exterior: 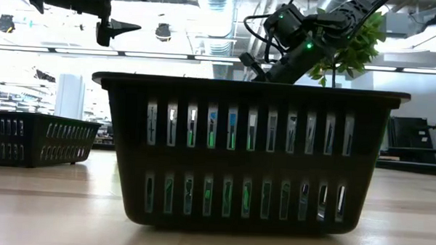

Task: Stack baskets by color
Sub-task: Stack the middle blue bin on the top blue bin

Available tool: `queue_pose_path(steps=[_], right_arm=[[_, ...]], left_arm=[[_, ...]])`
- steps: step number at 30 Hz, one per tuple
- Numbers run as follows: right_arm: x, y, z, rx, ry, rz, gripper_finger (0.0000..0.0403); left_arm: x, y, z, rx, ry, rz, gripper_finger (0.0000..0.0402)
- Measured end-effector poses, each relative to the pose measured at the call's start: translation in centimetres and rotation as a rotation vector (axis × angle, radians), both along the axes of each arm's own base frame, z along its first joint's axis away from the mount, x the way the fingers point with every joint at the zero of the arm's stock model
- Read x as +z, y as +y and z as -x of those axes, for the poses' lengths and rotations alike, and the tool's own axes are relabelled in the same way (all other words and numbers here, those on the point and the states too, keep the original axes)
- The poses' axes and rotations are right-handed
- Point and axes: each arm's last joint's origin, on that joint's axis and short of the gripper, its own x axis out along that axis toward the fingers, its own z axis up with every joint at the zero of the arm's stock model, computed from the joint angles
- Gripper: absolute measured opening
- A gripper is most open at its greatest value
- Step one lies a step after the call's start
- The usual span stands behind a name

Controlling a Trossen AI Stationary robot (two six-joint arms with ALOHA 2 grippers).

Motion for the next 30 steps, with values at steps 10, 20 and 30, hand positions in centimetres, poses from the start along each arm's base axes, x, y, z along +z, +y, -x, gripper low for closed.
queue_pose_path(steps=[10, 20, 30], right_arm=[[-0.7, 0.2, 0.5, -0.014, 0.067, -0.054, 0.0033], [-0.7, -0.9, 0.8, -0.043, 0.067, -0.05, 0.0046], [-1.9, -0.7, 0.0, 0.008, 0.066, -0.074, 0.0052]], left_arm=[[-0.2, 0.1, 0.1, 0.05, 0.01, 0.025, 0.0325], [-0.3, 0.2, 0.1, 0.074, 0.004, 0.035, 0.0325], [-0.2, 0.2, 0.1, 0.086, 0.002, 0.036, 0.0325]])
